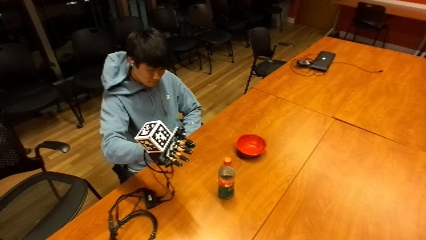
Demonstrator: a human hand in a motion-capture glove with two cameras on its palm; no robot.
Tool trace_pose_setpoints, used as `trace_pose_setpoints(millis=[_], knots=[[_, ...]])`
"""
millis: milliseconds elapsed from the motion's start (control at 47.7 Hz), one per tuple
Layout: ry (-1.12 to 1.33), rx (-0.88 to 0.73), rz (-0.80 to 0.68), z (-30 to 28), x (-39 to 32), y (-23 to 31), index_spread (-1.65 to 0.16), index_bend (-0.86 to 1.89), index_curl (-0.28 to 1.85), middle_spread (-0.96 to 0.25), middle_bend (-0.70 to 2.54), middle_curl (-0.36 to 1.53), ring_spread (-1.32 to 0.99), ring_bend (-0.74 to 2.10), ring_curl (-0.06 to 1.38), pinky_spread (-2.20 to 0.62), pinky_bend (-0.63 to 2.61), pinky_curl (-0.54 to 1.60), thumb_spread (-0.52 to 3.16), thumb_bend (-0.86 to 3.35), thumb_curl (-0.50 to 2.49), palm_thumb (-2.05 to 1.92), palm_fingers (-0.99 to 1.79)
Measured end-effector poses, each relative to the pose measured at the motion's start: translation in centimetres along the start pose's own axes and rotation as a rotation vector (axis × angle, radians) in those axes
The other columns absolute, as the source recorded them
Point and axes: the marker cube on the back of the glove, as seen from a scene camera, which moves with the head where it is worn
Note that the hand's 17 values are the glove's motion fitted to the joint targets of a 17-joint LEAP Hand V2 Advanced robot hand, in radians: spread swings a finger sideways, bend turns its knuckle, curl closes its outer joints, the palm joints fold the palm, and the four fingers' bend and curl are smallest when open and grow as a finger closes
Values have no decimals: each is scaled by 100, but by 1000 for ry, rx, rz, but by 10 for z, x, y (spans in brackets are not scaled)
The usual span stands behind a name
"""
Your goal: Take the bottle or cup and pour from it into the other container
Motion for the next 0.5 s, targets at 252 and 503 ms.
trace_pose_setpoints(millis=[252,503], knots=[[-126,83,65,19,35,-5,-27,14,23,9,19,29,15,46,30,23,72,29,100,-3,45,62,2],[-378,119,106,54,59,-10,-27,14,23,10,18,29,15,48,30,23,73,29,98,-3,44,62,1]])
